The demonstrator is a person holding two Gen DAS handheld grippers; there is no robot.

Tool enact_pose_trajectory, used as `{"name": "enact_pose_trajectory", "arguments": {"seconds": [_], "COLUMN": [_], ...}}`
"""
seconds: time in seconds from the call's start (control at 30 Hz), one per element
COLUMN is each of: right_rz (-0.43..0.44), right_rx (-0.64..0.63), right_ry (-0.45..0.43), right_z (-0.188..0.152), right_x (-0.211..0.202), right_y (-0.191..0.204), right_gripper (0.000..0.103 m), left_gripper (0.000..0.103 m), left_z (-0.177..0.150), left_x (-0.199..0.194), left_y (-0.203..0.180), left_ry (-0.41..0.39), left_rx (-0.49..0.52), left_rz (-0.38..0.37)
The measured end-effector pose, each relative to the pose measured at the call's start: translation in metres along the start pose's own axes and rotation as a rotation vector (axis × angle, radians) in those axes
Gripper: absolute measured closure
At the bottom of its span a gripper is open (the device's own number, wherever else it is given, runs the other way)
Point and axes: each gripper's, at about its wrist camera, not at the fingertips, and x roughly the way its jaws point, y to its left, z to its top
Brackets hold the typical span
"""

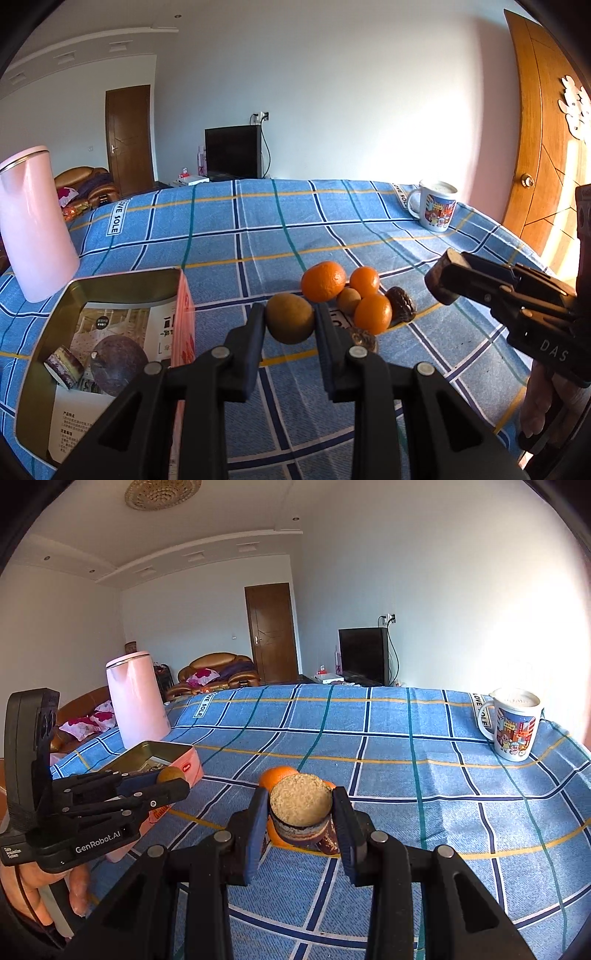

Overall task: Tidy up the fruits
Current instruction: 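Grasp the small yellow-orange fruit with the left gripper while the right gripper holds the rice cake, then carry the small fruit into the tin with the left gripper while the right gripper places the rice cake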

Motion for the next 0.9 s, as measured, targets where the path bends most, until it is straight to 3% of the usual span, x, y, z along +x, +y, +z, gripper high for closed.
{"name": "enact_pose_trajectory", "arguments": {"seconds": [0.9], "right_rz": [-0.03], "right_rx": [-0.056], "right_ry": [-0.106], "right_z": [-0.003], "right_x": [-0.021], "right_y": [0.009], "right_gripper": [0.066], "left_gripper": [0.074], "left_z": [-0.003], "left_x": [-0.025], "left_y": [-0.004], "left_ry": [-0.133], "left_rx": [0.011], "left_rz": [0.045]}}
